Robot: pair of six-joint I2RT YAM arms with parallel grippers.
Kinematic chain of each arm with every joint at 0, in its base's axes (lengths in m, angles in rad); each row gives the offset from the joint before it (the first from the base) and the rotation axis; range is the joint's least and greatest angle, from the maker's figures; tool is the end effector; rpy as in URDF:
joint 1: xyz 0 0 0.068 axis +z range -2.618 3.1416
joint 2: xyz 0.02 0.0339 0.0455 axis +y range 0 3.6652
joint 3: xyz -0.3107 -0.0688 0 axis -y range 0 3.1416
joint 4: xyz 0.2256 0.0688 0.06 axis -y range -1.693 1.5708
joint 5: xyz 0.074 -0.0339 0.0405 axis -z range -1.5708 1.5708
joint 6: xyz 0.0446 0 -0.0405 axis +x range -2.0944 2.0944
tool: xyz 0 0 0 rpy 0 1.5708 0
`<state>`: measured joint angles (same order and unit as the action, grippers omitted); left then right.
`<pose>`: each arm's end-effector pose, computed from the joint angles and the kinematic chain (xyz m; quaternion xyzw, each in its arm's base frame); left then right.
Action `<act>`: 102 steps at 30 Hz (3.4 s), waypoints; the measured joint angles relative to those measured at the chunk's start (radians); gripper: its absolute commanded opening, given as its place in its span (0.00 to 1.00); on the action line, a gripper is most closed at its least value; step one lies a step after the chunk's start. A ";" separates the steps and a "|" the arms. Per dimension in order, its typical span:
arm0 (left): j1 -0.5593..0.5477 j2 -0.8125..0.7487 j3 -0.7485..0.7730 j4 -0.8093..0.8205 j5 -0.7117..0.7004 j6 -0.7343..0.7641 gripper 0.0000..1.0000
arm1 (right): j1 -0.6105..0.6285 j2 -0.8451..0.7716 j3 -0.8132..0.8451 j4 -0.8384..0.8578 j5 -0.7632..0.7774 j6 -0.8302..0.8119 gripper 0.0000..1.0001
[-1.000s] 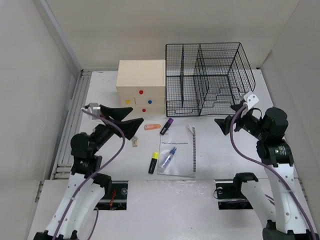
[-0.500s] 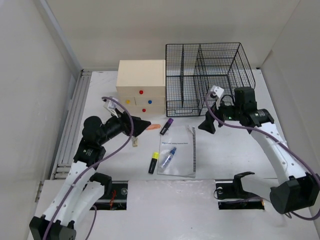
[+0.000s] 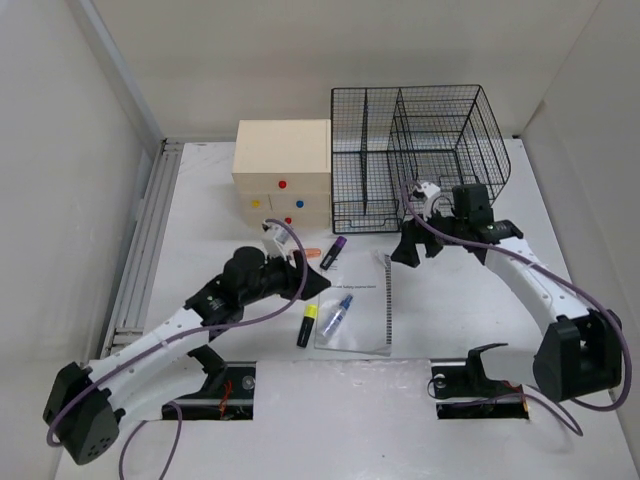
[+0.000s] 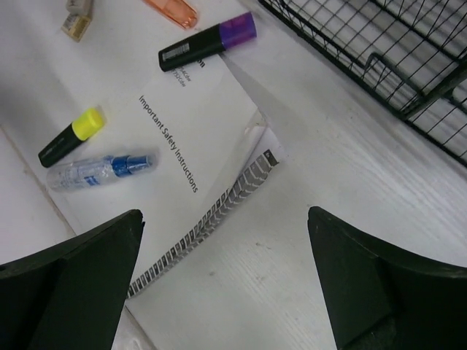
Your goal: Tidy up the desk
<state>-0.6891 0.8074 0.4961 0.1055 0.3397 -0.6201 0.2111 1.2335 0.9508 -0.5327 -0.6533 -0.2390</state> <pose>0.1078 -0.1081 0.3023 0.1329 0.7607 -0.4825 0.4133 0.2149 0.0738 0.3217 -0.3118 0.8318 0.2934 0.3534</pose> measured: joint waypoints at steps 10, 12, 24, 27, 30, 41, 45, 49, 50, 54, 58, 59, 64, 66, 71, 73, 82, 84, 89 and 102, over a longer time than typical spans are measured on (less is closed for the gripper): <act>-0.155 0.193 -0.077 0.150 -0.327 -0.047 0.54 | 0.001 0.038 -0.253 0.222 -0.009 0.176 0.97; -0.155 0.252 -0.077 0.192 -0.368 -0.042 0.54 | 0.004 0.042 -0.260 0.252 -0.010 0.193 0.97; -0.156 0.565 -0.078 0.354 -0.447 -0.016 0.51 | 0.056 0.272 -0.258 0.371 -0.050 0.233 0.97; -0.156 0.587 -0.078 0.395 -0.442 -0.011 0.42 | 0.084 0.284 -0.256 0.394 -0.055 0.237 0.97; -0.156 0.620 -0.078 0.446 -0.419 -0.003 0.33 | 0.126 0.301 -0.248 0.414 -0.063 0.240 0.95; -0.162 0.780 -0.015 0.582 -0.285 0.013 0.15 | 0.172 0.336 -0.232 0.436 -0.068 0.238 0.11; -0.163 0.783 -0.011 0.587 -0.254 0.015 0.20 | 0.172 0.300 -0.230 0.426 -0.076 0.247 0.00; -0.166 0.779 -0.005 0.601 -0.232 0.015 0.40 | 0.169 0.206 -0.230 0.360 -0.046 0.218 0.00; -0.168 0.771 -0.003 0.607 -0.227 0.015 0.44 | 0.169 0.177 -0.227 0.336 -0.036 0.206 0.00; -0.175 0.695 0.004 0.604 -0.218 0.017 0.58 | 0.169 0.039 -0.187 0.224 0.035 0.140 0.00; -0.174 0.620 0.017 0.558 -0.235 0.030 0.59 | 0.172 -0.089 -0.118 0.151 0.126 0.067 0.00; -0.174 0.612 0.024 0.545 -0.238 0.035 0.59 | 0.174 -0.108 -0.094 0.139 0.153 0.051 0.00; -0.172 0.605 0.034 0.418 -0.271 0.056 0.59 | 0.219 -0.136 0.061 0.112 0.269 -0.020 0.00; -0.173 0.605 0.034 0.383 -0.275 0.062 0.59 | 0.241 -0.133 0.121 0.113 0.314 -0.041 0.00; -0.173 0.585 0.034 0.324 -0.284 0.068 0.59 | 0.293 -0.116 0.236 0.122 0.428 -0.073 0.00; -0.173 0.561 0.034 0.304 -0.286 0.071 0.59 | 0.308 -0.087 0.279 0.135 0.483 -0.079 0.00; -0.173 0.423 0.035 0.232 -0.297 0.084 0.59 | 0.333 0.103 0.424 0.266 0.777 -0.079 0.00; -0.173 0.403 0.035 0.222 -0.299 0.085 0.59 | 0.336 0.146 0.445 0.311 0.840 -0.079 0.00; -0.174 0.369 0.035 0.191 -0.311 0.087 0.59 | 0.342 0.230 0.466 0.446 0.985 -0.068 0.00; -0.182 0.279 0.035 0.122 -0.345 0.069 0.59 | 0.393 0.544 0.717 0.793 1.474 -0.127 0.00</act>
<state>-0.8715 1.0863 0.5308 0.2272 -0.0055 -0.5510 0.6041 1.7775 1.6676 0.2604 0.8211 -0.3660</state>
